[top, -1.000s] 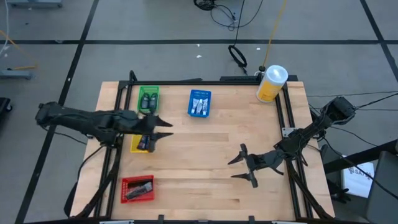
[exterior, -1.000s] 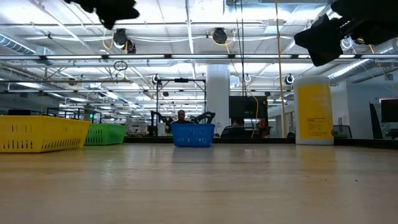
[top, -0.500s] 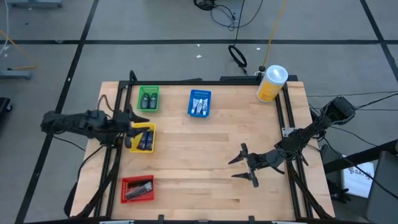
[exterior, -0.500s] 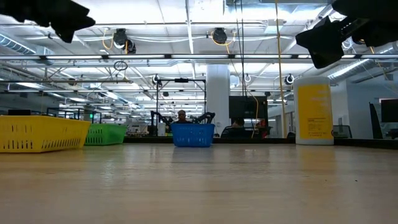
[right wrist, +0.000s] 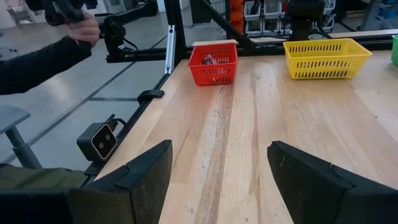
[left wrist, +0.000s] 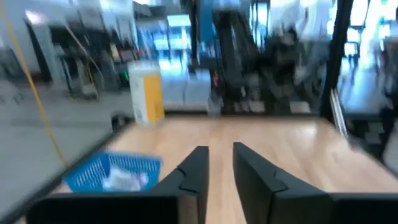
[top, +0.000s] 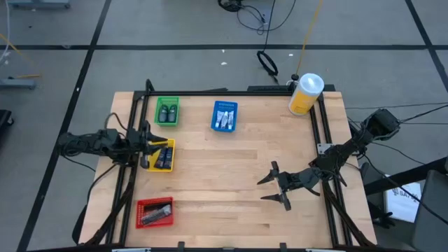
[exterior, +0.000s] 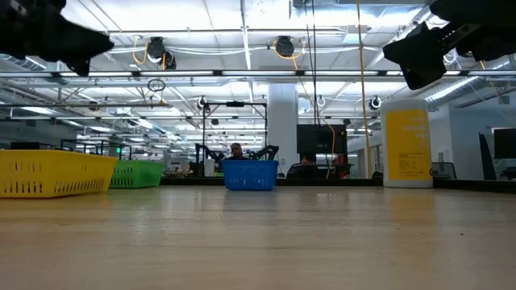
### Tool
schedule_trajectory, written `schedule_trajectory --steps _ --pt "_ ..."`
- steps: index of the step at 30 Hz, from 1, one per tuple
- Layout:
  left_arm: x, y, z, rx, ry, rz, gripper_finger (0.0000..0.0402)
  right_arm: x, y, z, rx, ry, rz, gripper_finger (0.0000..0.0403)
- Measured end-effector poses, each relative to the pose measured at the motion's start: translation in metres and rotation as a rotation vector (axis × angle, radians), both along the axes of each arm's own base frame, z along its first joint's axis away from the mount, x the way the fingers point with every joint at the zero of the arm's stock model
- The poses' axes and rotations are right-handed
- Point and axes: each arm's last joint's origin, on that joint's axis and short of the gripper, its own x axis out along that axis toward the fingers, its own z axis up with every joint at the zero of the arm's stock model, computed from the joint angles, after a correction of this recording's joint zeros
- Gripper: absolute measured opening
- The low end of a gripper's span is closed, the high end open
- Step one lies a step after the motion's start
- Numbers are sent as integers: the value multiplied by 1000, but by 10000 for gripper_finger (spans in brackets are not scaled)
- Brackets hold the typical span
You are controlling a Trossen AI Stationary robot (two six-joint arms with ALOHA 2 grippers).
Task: Pick & Place Travel size toiletries
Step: Return to Home Position
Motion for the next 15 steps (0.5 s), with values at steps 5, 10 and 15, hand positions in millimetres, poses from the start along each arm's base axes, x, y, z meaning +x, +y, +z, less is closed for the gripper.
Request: schedule_trajectory --steps 5,10,15 --pt "8 2 -14 27 -48 -2 33 0 0 0 0 -4 0 256" --pt "13 6 -27 17 -67 -15 4 0 0 0 -5 -4 1 256" --pt "17 11 -39 8 -92 -45 9 0 0 0 -9 -5 3 256"
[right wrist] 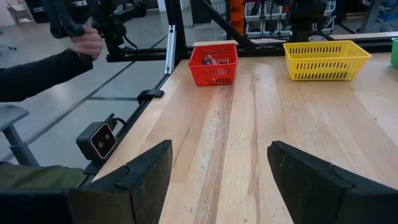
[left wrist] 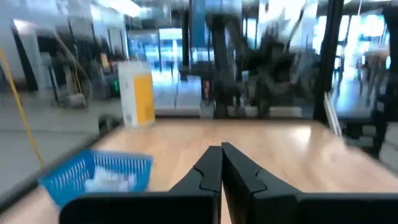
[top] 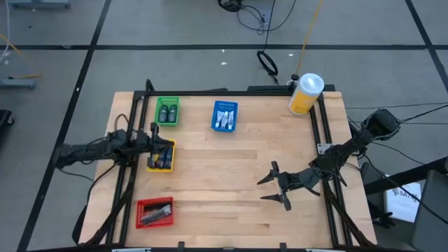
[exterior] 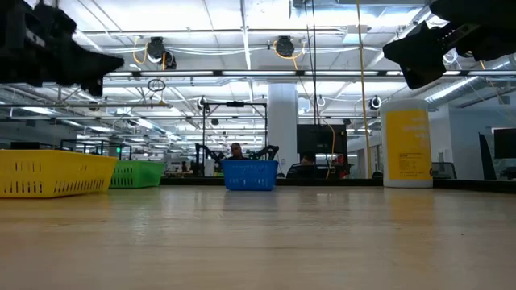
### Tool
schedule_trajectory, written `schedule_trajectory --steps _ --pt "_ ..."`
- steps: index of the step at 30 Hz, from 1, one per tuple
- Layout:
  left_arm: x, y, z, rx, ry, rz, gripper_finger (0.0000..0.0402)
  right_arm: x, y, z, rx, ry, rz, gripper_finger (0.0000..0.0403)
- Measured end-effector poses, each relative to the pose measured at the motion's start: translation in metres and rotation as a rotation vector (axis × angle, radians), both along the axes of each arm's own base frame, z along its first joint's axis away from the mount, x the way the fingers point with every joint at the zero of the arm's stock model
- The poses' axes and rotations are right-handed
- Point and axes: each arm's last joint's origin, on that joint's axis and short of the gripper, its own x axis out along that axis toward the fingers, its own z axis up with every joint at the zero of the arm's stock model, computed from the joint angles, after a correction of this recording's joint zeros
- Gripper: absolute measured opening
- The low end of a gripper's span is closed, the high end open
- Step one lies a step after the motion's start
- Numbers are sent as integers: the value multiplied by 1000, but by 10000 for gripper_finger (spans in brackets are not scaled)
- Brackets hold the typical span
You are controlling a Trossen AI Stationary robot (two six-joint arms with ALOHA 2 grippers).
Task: Pick & Place Travel size toiletries
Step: Return to Home Position
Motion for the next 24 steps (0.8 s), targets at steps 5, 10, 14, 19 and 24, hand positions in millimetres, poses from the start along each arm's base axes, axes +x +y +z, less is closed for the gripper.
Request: schedule_trajectory --steps 5,10,14,19,24 --pt "0 1 -1 -23 14 -65 5 0 0 0 -2 2 0 256" --pt "0 -3 -5 -21 64 -118 2 0 0 0 -2 2 0 256" --pt "2 -4 -8 -21 99 -68 3 0 0 0 -5 1 1 256" --pt "3 -8 -10 -25 120 -53 5 0 0 0 -4 2 1 256" --pt "3 -10 -10 4 120 -44 7 0 0 0 -5 2 1 256"
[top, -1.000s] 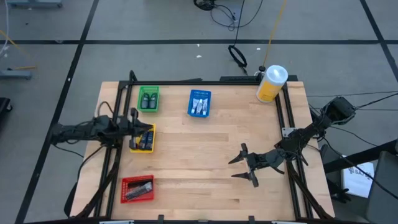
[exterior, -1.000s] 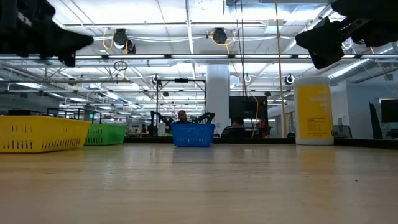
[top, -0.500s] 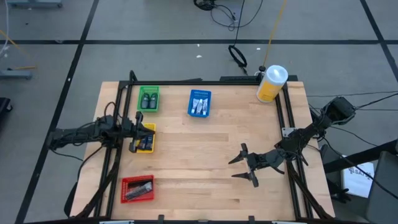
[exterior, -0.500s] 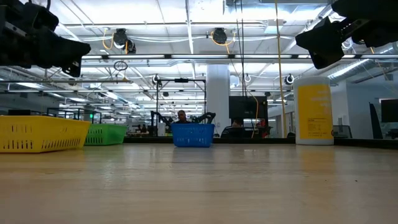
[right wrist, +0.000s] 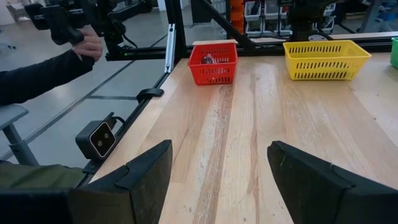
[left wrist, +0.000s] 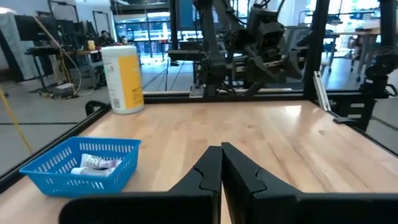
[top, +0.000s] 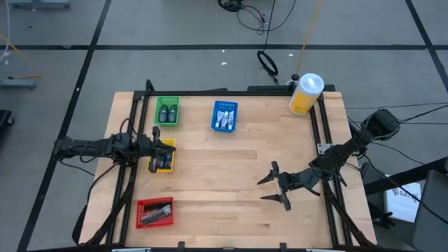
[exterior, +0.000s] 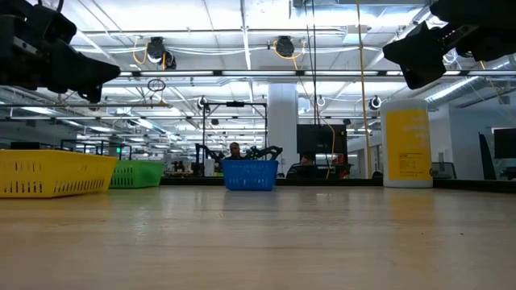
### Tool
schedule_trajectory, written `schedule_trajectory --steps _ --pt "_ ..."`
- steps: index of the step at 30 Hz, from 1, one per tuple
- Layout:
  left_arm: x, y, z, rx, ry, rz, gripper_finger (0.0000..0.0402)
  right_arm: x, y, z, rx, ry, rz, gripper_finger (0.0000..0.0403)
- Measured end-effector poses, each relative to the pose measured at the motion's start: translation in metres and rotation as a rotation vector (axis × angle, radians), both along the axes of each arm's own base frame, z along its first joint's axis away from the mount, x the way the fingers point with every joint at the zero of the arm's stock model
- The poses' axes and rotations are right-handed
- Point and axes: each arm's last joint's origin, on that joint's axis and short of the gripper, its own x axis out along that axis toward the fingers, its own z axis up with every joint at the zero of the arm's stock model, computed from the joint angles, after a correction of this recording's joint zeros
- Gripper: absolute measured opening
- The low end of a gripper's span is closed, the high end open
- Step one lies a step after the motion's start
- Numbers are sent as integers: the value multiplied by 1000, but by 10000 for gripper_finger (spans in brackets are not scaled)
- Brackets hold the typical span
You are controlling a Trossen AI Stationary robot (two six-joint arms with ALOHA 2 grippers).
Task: Pick & Place Travel size toiletries
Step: Return to Home Position
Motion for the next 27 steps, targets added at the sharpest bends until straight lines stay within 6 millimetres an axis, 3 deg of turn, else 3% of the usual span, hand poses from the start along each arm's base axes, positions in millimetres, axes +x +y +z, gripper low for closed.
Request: schedule_trajectory --steps 9,14,20,27 --pt "0 -1 0 -65 4 -11 8 0 0 0 -32 -9 1 256" --pt "0 -1 1 -56 -5 -11 8 3 -5 7 -123 -101 -124 256" --pt "0 -1 1 -59 -13 -10 8 5 -8 23 -54 -233 -186 256" --pt "0 -1 1 -62 -14 -9 8 5 -8 24 -81 -251 -187 256"
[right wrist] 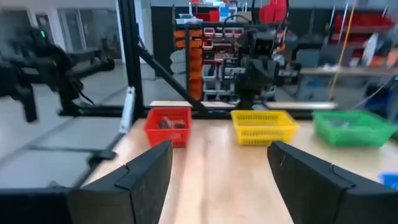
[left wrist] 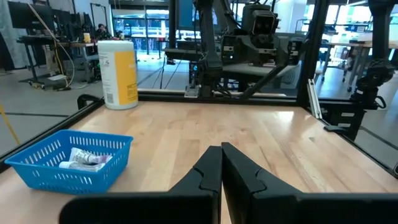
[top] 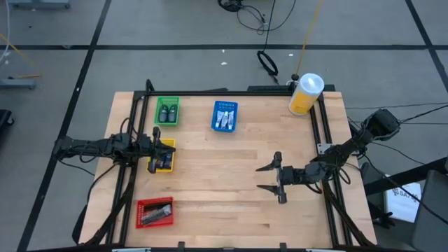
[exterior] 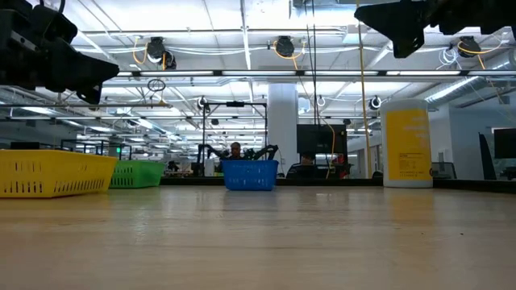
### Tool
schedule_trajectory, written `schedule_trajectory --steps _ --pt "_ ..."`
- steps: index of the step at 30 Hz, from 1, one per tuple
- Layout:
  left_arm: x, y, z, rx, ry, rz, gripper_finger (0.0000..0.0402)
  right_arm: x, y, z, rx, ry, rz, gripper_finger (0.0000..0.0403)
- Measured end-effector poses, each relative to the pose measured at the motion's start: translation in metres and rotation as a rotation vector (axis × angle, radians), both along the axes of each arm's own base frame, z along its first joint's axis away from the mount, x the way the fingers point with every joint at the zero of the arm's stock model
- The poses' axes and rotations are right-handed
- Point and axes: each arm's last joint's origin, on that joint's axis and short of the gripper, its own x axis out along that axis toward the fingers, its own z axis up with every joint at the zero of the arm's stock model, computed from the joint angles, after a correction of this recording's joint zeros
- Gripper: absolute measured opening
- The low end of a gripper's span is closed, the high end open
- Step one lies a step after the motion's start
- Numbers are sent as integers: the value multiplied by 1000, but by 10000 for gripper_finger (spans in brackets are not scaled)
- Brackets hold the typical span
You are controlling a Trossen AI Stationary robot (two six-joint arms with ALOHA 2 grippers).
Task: Pick & Place Travel size toiletries
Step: Return to Home Position
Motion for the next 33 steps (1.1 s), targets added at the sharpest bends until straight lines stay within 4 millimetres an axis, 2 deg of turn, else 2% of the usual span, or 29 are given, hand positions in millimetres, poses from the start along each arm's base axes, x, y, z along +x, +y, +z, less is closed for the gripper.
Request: schedule_trajectory --steps 5,9,20,23,27,30,33 --pt "0 0 0 0 0 0 8 -2 4 8 24 -57 122 256" --pt "0 0 0 0 0 0 8 -5 6 10 152 -40 211 256" --pt "0 0 0 0 -1 0 8 -6 5 9 160 -34 208 256" --pt "0 0 0 0 -2 0 8 -13 0 -3 155 29 206 248" --pt "0 0 0 1 -2 0 8 -30 -16 -29 169 168 168 202" --pt "0 0 0 1 -2 0 8 -43 -30 -39 94 162 170 131" --pt "0 0 0 0 -4 0 8 -54 -41 -44 -22 123 215 42"
